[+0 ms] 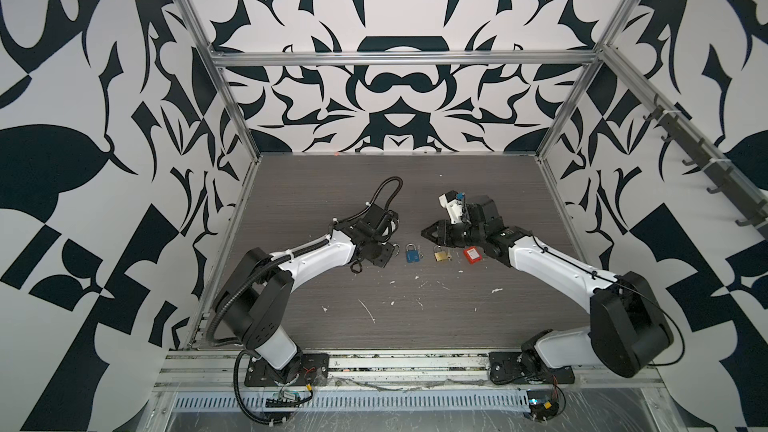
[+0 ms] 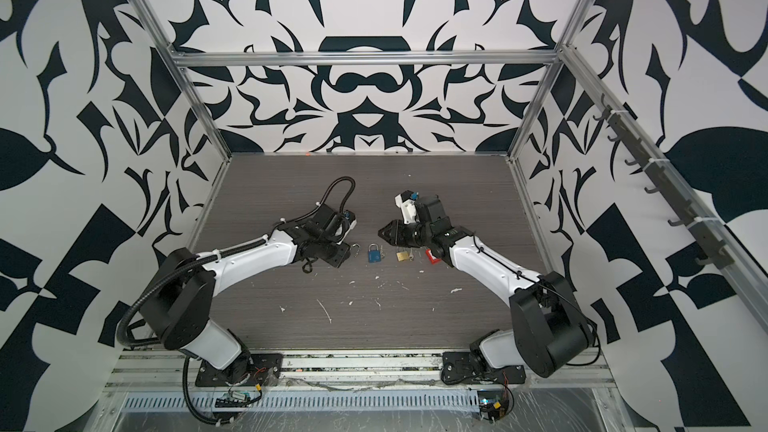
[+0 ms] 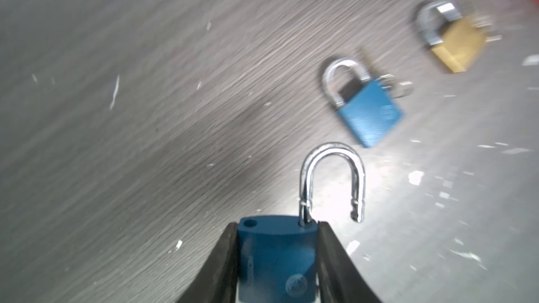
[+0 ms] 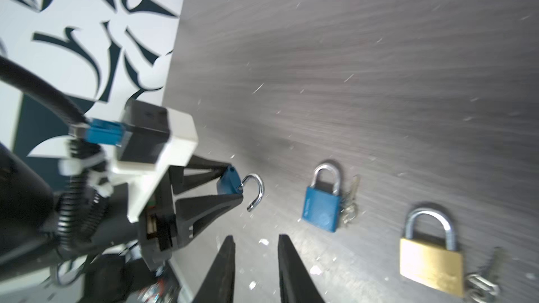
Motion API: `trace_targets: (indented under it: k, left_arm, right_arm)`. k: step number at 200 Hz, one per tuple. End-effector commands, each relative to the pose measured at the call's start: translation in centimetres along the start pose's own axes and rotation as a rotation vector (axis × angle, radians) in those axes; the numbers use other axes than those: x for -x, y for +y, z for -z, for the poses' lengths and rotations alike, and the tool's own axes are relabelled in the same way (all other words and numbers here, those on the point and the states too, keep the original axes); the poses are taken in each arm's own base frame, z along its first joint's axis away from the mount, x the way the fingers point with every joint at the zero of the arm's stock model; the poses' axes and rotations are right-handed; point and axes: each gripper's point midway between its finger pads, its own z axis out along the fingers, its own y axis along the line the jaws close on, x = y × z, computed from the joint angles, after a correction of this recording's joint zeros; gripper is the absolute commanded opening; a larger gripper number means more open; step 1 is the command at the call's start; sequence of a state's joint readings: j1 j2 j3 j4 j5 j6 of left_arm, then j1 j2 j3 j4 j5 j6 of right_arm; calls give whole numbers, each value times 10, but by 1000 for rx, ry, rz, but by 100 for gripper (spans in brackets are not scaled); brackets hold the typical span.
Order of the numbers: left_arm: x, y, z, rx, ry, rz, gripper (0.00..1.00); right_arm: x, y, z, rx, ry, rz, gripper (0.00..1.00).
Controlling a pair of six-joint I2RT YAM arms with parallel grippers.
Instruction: Lock with the key
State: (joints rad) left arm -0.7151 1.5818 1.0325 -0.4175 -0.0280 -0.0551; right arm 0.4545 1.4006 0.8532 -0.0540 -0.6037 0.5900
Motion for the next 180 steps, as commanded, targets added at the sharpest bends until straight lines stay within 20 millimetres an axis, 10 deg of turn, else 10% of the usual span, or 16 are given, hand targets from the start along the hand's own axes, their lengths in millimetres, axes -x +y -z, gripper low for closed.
trace_targets:
  k: [1,49,180]
  left_arm:
    - [21,-21,26,-120,-55,-103,0]
    - [26,-46,53,-253,-127,-142,0]
    - [21,-68,74,-357,-166,-144,0]
  right_arm:
    - [-14,42,12,182,113,48,41]
    - [-21,50,22,203,136,52,50]
    - [-24,60,16,278,179,53,35]
